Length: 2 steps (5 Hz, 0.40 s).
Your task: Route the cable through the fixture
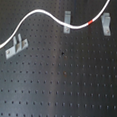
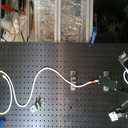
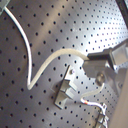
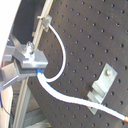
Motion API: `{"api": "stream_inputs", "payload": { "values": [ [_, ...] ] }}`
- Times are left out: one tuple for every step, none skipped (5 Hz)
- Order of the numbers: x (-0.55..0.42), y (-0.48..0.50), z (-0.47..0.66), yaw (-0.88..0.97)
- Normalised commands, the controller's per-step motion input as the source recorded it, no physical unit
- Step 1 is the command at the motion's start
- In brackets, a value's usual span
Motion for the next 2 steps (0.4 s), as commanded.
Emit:
{"api": "stream_inputs", "payload": {
  "values": [
    [-0.199, 0.158, 0.11, -0.03],
    [0.017, -0.003, 0.0, 0.0]
  ]
}}
